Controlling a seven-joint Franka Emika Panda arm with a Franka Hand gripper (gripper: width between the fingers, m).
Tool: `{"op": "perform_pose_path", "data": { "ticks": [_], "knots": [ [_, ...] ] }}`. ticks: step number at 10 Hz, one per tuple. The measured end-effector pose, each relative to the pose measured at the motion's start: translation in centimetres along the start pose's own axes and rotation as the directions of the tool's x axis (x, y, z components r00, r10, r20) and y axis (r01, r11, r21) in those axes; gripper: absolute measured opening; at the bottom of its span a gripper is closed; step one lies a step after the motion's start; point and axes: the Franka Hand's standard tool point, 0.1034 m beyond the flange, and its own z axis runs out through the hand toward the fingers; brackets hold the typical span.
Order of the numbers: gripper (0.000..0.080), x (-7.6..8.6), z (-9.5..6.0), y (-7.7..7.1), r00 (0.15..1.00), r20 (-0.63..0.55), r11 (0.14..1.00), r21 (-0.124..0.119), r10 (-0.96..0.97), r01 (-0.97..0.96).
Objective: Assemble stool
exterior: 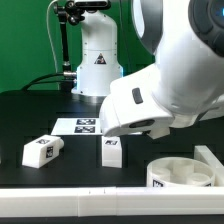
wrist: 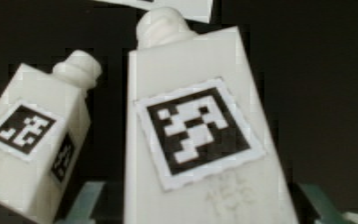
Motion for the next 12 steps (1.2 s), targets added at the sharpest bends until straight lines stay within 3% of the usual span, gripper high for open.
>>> {"op": "perform_pose_path", "data": {
  "ticks": [1, 2, 4, 5, 6, 8, 10, 11, 12],
  "knots": [
    [0.0327, 0.8, -0.7, 0.0, 0.999, -0.053, 1.0, -0.001, 0.0, 0.0],
    [0.0327, 1.3, -2.7, -0.2, 0.987, -0.16, 1.0, 0.008, 0.001, 0.001],
    [0.0327, 0.5, -5.9, -0.2, 0.96, -0.28, 1.0, 0.0, 0.004, -0.004],
    [0.0327, 1.7, -6.2, 0.0, 0.923, -0.384, 1.0, -0.011, 0.004, -0.009],
    [0.0327, 1.2, -5.5, 0.0, 0.909, -0.417, 1.0, -0.015, 0.006, -0.014],
    [0.0327, 2.2, -6.8, 0.1, 0.816, -0.577, 0.999, -0.027, 0.009, -0.03],
    [0.0327, 1.7, -7.5, -0.8, 0.764, -0.645, 0.999, 0.006, 0.031, -0.035],
    [0.0327, 2.2, -9.0, -0.5, 0.704, -0.709, 0.999, 0.015, 0.04, -0.041],
    [0.0327, 2.5, -8.9, -0.4, 0.662, -0.749, 0.999, 0.008, 0.036, -0.045]
  ]
}}
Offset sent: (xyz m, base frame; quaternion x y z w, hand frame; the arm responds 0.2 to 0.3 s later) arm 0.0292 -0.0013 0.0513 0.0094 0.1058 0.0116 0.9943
